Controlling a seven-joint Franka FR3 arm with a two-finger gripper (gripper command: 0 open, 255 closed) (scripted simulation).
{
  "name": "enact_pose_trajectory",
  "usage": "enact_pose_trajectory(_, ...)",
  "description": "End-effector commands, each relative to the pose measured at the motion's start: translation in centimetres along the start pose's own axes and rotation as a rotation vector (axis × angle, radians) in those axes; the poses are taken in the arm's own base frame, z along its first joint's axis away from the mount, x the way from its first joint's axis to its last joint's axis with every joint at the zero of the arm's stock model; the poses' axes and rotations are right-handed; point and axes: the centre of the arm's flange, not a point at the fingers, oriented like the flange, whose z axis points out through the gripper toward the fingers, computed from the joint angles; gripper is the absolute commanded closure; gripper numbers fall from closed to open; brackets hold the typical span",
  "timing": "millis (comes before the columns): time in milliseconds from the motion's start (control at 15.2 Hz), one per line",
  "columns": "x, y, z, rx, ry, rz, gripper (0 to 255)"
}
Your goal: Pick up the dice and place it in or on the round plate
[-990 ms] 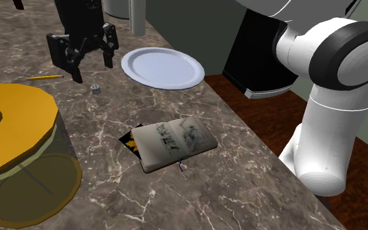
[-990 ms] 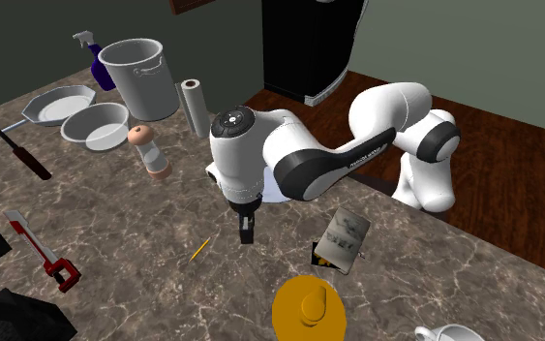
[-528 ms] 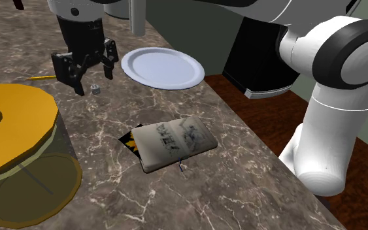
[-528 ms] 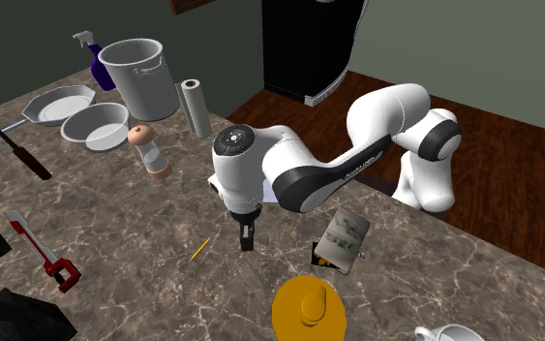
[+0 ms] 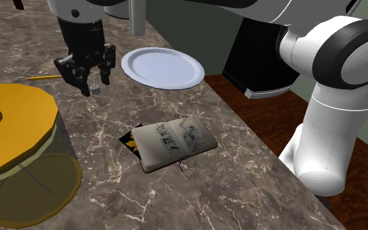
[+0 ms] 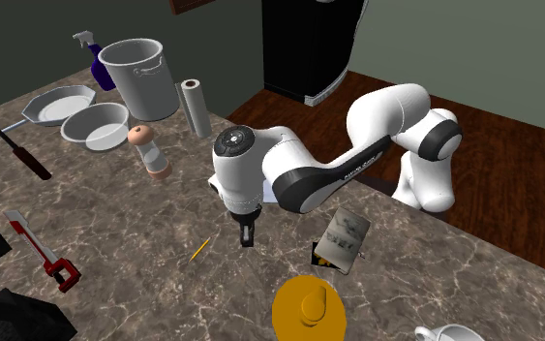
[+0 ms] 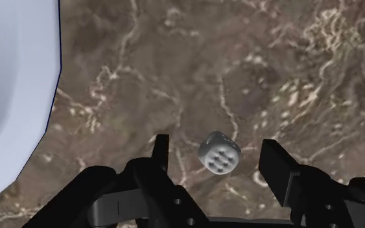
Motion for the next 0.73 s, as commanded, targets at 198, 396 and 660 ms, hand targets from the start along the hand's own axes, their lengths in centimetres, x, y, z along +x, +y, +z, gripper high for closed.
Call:
enact_pose_trajectory(198,0.0,0.0,0.0,0.0,0.0,0.0,255)
enact_pose_trajectory(396,0.0,0.0,0.0,0.0,0.0,0.0,255)
enact_pose_trajectory(660,0.0,0.0,-1.1,0.0,0.0,0.0,255)
